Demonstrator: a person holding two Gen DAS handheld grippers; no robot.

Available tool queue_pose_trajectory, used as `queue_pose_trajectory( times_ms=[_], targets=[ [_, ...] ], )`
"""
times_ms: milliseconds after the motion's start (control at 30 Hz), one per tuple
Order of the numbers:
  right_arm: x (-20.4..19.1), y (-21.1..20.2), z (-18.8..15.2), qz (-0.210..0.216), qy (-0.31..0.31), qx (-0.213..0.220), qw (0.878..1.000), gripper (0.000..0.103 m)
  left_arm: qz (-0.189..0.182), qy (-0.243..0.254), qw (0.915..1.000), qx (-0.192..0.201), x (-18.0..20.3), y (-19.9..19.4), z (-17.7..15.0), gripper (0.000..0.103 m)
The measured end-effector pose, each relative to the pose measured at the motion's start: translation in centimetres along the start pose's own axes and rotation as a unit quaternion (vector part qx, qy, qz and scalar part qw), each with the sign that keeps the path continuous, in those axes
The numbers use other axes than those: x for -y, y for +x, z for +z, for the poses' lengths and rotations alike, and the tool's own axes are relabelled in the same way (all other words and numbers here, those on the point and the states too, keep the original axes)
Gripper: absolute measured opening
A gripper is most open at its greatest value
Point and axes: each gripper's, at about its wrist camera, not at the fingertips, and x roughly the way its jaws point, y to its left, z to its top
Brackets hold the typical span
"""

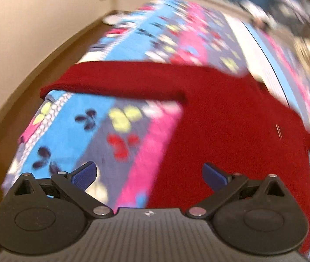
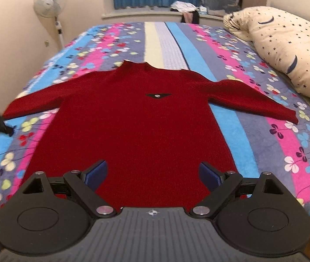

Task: Fold small clothes
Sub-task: 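Grasp the sleeve nearest the left gripper and fold it across the body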

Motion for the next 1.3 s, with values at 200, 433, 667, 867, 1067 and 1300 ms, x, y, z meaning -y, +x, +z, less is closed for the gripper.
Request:
queue_pose_trajectory(
  times_ms=[200,433,667,867,1067,1300],
  targets=[
    [0.7,4.4,1.4,-0.026,0.004,-0.040,0.999,0.091,0.003,-0.209,0.9773,0.036,-9.4,9.8,8.1,0.102],
    [0.8,8.3,1.8,-0.048,0.000,-0.079,0.996,0.091,0.001,-0.282,0.9594,-0.011,-13.4,19.3,13.7,0.100],
    [0.5,10.4,2.0,-0.047,-0.008,-0.090,0.995,0.091,0.021,-0.307,0.9514,-0.002,-13.4,21.2,15.9,0.019],
    [1.7,11.2,1.4,-0.033,0.001,-0.096,0.995,0.089,-0.013,-0.226,0.9711,0.076,-7.1,16.8,19.6,0.017],
    [3.5,12.1,0.3,-0.028,0.014,-0.104,0.994,0.088,-0.149,-0.067,0.9762,0.142,9.8,10.8,21.2,0.016],
    [7.4,12.5,-0.4,-0.057,0.048,-0.103,0.992,0.088,-0.243,0.183,0.9516,0.046,29.7,13.4,10.0,0.065]
  ],
)
